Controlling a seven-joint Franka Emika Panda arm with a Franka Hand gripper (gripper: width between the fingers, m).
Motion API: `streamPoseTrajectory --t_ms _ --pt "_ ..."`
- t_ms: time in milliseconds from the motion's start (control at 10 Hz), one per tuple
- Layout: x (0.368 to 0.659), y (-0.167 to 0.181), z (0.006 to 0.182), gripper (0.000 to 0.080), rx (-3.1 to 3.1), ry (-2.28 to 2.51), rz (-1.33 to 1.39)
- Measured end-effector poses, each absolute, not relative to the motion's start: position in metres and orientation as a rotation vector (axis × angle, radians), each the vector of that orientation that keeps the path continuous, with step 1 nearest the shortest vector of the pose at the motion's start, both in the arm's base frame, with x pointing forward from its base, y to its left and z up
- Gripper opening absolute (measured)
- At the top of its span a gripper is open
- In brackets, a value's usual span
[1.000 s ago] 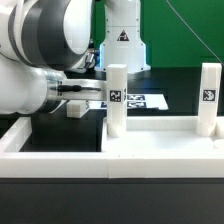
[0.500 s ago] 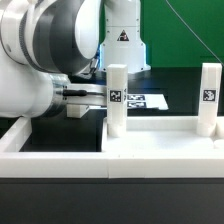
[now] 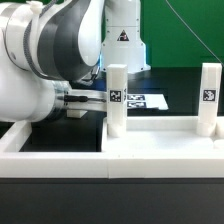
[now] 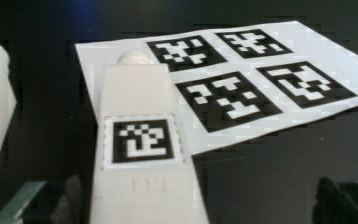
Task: Assemble desk
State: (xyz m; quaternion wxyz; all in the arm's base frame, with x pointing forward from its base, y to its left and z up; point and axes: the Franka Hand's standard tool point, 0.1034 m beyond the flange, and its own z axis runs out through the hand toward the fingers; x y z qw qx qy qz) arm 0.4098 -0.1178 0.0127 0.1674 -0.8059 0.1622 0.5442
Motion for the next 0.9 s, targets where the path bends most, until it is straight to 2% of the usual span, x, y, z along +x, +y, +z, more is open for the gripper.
streamPoseTrajectory --t_ms 200,400,500,600,900 --pt "0.4089 -0.1178 0.0114 0.0648 -2.291 0.462 1.552" --pt "0.4088 -0.1178 0.0114 0.0392 -2.291 0.462 1.552" --pt "0.4087 -0.1179 0.0114 0.0392 -2.29 0.463 1.552" --pt "0.4086 -0.1182 0.0115 0.0285 -2.289 0.462 1.552" --pt "0.4085 -0.1183 0.0115 0.0285 -2.289 0.461 1.551"
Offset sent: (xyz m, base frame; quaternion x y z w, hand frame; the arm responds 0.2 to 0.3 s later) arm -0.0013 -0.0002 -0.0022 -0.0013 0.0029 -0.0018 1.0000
